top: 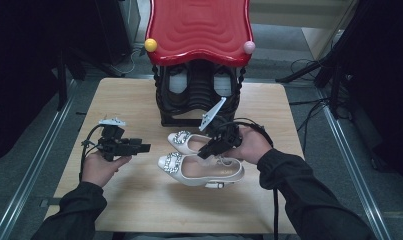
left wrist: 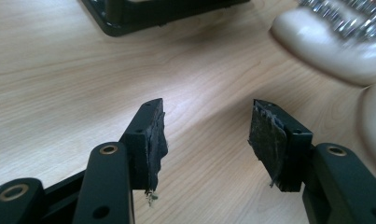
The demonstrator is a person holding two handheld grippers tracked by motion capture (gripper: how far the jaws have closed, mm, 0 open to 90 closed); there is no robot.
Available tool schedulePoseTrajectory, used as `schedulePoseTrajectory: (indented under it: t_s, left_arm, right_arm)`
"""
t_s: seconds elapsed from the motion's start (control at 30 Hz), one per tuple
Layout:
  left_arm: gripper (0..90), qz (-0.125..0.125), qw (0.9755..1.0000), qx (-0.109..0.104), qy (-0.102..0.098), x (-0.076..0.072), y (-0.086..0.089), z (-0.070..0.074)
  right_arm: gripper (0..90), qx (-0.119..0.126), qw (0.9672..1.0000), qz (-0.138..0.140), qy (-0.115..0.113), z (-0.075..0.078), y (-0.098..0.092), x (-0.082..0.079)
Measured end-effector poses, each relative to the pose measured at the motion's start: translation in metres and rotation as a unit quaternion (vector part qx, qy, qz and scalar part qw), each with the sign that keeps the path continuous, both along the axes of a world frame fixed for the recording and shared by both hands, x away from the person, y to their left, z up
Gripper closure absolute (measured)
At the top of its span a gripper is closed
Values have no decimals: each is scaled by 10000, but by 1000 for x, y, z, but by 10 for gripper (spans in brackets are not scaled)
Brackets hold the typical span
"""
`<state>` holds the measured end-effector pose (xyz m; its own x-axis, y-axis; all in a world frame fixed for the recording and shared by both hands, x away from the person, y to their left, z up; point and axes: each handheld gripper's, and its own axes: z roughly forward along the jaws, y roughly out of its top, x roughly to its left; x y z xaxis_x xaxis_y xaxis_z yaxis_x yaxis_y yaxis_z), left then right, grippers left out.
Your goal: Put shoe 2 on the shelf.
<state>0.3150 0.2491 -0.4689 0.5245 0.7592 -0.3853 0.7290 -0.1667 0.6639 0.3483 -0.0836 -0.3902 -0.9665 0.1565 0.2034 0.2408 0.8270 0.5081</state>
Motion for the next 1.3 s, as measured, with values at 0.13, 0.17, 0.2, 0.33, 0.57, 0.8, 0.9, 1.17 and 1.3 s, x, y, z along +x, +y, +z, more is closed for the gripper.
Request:
schedulePoseTrajectory:
  t_s: [0.13,0.17,0.2,0.33,0.57,0.8,0.9,1.17,1.3]
  left_arm:
    - [462,65,10000,-43,-45,-2,6,2]
    - [462,75,10000,-51,-40,-2,8,2]
    - [462,123,9999,-70,-33,-2,9,1]
    - [462,188,9998,-92,23,-2,15,-1]
    - [462,151,9999,-76,5,-2,14,-1]
    - [463,77,10000,-33,33,0,8,-3]
    - [463,36,10000,-19,43,1,6,-3]
    - [463,-21,10000,19,65,3,1,-5]
    - [464,-30,10000,8,70,3,-1,-5]
  right_arm:
    - [863,163,9998,79,-18,25,0,2]
    - [863,202,9997,102,-3,32,0,3]
    - [863,239,9996,112,-22,38,0,3]
    - [864,470,9988,93,-41,64,-2,3]
    - [863,594,9981,-56,-147,102,-4,0]
    - [863,724,9971,-212,-126,131,-11,0]
    - [863,891,9952,-368,-154,144,-15,2]
    - [864,1466,9810,-1257,-171,180,-29,10]
    - [864,1747,9706,-1644,-198,196,-36,18]
